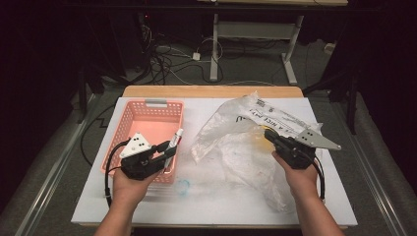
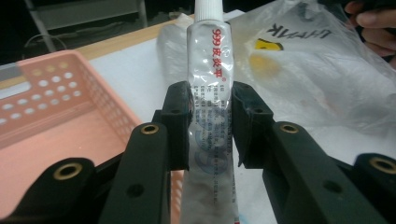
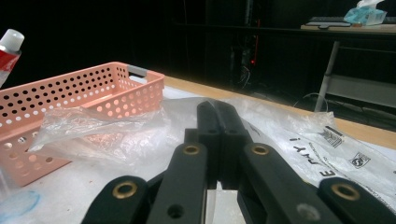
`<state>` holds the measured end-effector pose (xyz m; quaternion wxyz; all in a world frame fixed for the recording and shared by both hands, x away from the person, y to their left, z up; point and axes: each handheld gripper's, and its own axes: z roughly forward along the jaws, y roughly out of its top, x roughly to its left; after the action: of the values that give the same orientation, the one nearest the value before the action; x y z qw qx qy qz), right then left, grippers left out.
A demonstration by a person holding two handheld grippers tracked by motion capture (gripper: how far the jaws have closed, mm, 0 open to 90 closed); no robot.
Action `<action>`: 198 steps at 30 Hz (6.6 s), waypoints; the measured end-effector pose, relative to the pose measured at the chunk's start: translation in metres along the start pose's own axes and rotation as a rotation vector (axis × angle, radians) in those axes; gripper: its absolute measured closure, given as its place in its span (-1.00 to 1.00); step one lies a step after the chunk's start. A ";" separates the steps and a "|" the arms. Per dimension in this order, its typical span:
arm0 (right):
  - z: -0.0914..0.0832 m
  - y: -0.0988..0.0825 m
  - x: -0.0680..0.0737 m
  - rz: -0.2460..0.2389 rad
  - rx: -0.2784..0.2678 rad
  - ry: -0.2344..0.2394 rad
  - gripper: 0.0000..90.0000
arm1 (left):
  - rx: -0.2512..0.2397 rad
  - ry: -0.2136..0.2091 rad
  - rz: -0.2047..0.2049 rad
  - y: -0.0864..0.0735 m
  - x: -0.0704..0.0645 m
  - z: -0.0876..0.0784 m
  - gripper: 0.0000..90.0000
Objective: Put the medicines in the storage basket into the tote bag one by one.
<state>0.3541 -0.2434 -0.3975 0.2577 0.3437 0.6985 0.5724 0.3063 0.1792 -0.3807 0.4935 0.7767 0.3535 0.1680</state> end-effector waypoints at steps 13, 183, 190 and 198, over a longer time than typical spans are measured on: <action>-0.002 0.001 -0.002 0.005 -0.006 -0.005 1.00 | 0.033 -0.090 0.039 -0.002 -0.029 0.022 0.51; -0.005 0.005 0.004 0.003 -0.016 0.019 1.00 | 0.118 -0.222 0.063 -0.017 -0.086 0.102 -1.00; -0.005 0.005 0.004 0.001 -0.016 0.020 1.00 | 0.122 -0.200 0.056 -0.018 -0.078 0.088 -1.00; -0.006 0.005 0.004 -0.005 -0.019 0.019 1.00 | 0.099 -0.164 0.034 -0.019 -0.067 0.066 -1.00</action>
<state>0.3479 -0.2436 -0.3910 0.2556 0.3340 0.6962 0.5817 0.2932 0.0935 -0.4220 0.4788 0.8173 0.3063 0.0945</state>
